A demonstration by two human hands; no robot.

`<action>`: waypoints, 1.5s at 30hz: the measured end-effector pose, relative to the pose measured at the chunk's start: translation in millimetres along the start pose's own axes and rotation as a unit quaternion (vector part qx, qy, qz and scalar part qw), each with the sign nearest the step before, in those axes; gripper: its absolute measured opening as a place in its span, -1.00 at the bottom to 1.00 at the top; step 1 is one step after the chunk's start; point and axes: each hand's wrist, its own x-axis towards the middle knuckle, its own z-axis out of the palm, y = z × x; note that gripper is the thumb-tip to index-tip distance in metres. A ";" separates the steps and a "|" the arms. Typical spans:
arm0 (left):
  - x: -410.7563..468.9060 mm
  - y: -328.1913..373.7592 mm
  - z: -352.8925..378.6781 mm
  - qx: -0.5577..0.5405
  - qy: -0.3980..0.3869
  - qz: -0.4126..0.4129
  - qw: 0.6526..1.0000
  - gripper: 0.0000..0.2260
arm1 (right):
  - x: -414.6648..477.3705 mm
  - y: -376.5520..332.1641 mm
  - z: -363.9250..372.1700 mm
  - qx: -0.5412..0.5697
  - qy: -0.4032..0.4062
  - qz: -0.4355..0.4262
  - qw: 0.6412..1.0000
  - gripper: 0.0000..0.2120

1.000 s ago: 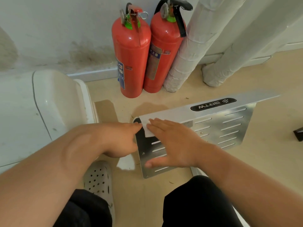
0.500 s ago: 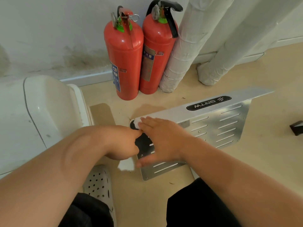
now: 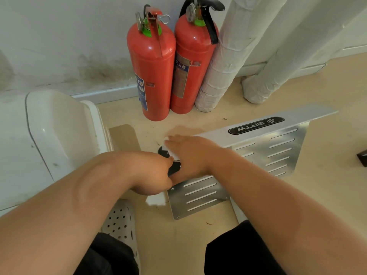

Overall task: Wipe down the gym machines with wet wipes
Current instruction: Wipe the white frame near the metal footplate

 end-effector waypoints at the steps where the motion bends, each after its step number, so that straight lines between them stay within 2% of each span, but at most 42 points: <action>1: 1.6 0.6 0.3 0.001 0.001 0.002 1.000 -0.58 | -4.8 -7.4 3.0 -0.013 0.010 -0.019 1.000 0.26; 3: 3.9 1.5 1.3 0.009 0.012 0.004 1.000 -0.66 | -29.1 -7.7 11.2 -0.023 0.045 -0.038 0.998 0.23; 5: 3.7 1.4 2.0 0.020 0.022 -0.005 1.000 -0.63 | -60.6 7.7 18.1 -0.024 0.059 -0.024 0.998 0.22; 8: 2.6 0.2 -1.4 0.027 0.072 -0.012 0.997 -0.60 | -87.4 59.5 21.1 -0.021 0.066 0.077 0.995 0.26; 12: 10.2 13.0 -3.2 0.032 0.171 -0.001 0.985 -0.58 | -83.7 113.4 12.5 0.002 0.130 0.213 0.968 0.33; 14: 17.3 26.1 -4.5 0.027 0.223 0.014 0.974 -0.63 | -74.7 105.7 10.8 -0.013 0.131 0.216 0.967 0.37; 15: 20.7 32.8 -5.7 0.020 0.239 0.018 0.971 -0.64 | -72.4 93.8 13.9 -0.027 0.124 0.191 0.973 0.39; 18: 28.7 50.1 -9.4 0.019 0.247 0.030 0.968 -0.58 | -83.2 58.5 30.4 -0.048 0.107 0.077 0.990 0.34; 20: 33.5 55.9 -9.8 0.026 0.241 0.045 0.969 -0.57 | -94.8 64.2 39.3 -0.042 0.111 0.051 0.992 0.24; 22: 37.6 59.4 -7.9 0.027 0.228 0.059 0.971 -0.57 | -102.6 96.0 38.9 -0.040 0.126 0.085 0.988 0.24; 25: 41.8 66.0 -7.1 0.043 0.216 0.071 0.973 -0.63 | -104.6 153.5 25.0 -0.040 0.139 0.196 0.970 0.32; 28: 42.4 72.7 -9.0 0.058 0.229 0.066 0.970 -0.72 | -90.1 168.9 13.6 -0.038 0.125 0.244 0.961 0.34; 30: 44.0 75.5 -10.4 0.051 0.250 0.063 0.965 -0.76 | -75.4 150.5 10.2 -0.047 0.125 0.216 0.967 0.31; 32: 48.6 76.2 -10.0 0.038 0.263 0.061 0.962 -0.71 | -68.1 118.5 15.1 -0.059 0.099 0.146 0.982 0.28; 33: 51.3 76.3 -9.7 0.026 0.259 0.061 0.964 -0.61 | -68.7 103.0 20.5 -0.069 0.100 0.099 0.988 0.23; 35: 55.5 77.1 -8.9 0.001 0.222 0.066 0.973 -0.28 | -77.1 85.6 36.9 -0.075 0.142 0.023 0.987 0.04; 36: 57.0 78.5 -8.5 0.002 0.203 0.066 0.977 -0.19 | -82.4 87.5 46.0 -0.074 0.170 0.006 0.983 -0.03; 37: 58.1 80.6 -8.1 0.013 0.194 0.068 0.979 -0.20 | -88.9 98.2 50.8 -0.078 0.181 0.010 0.980 -0.04; 40: 62.0 86.7 -9.4 0.026 0.201 0.061 0.977 -0.43 | -107.9 155.6 41.9 -0.081 0.163 0.136 0.974 0.15; 43: 64.7 90.0 -10.7 0.020 0.203 0.042 0.978 -0.45 | -108.9 194.9 24.1 -0.030 0.176 0.264 0.948 0.28; 45: 67.5 91.1 -13.3 0.011 0.219 0.031 0.975 -0.50 | -98.1 189.4 21.9 -0.010 0.200 0.296 0.934 0.29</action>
